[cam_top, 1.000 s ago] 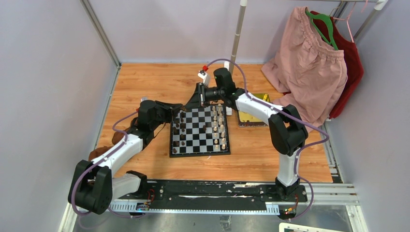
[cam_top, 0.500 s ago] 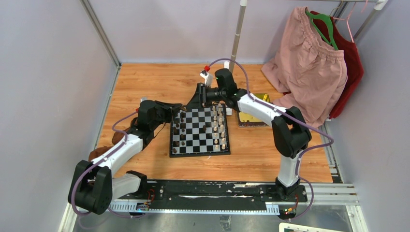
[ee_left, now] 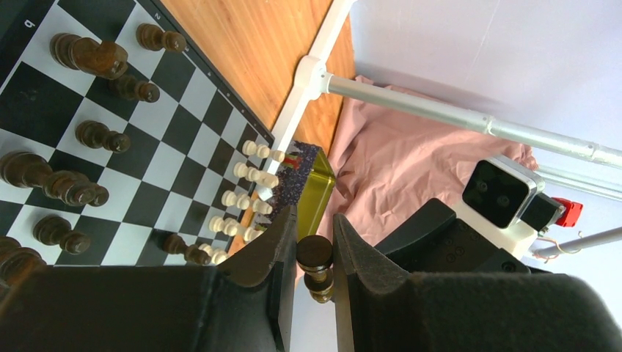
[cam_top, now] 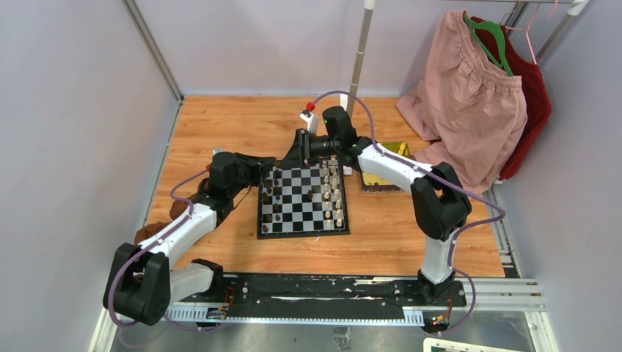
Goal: Set up the chess pieces on the board
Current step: Pick up the chess piece from the storage box.
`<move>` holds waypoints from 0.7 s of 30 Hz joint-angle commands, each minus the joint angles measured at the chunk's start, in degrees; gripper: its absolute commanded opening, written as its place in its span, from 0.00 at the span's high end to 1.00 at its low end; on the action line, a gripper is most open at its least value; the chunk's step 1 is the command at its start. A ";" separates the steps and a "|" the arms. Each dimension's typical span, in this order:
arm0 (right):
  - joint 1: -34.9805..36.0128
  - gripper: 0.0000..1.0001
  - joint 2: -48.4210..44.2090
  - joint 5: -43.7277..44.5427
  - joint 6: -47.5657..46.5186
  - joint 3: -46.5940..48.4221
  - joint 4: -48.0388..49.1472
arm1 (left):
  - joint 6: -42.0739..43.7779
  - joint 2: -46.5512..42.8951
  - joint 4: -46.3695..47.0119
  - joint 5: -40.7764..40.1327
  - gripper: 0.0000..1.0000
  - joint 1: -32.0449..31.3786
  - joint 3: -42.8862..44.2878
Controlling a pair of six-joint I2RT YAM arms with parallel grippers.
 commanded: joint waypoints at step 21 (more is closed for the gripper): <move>1.21 0.66 2.63 -2.21 1.55 1.17 2.75 | 1.12 0.35 -0.47 -0.59 1.00 0.34 2.23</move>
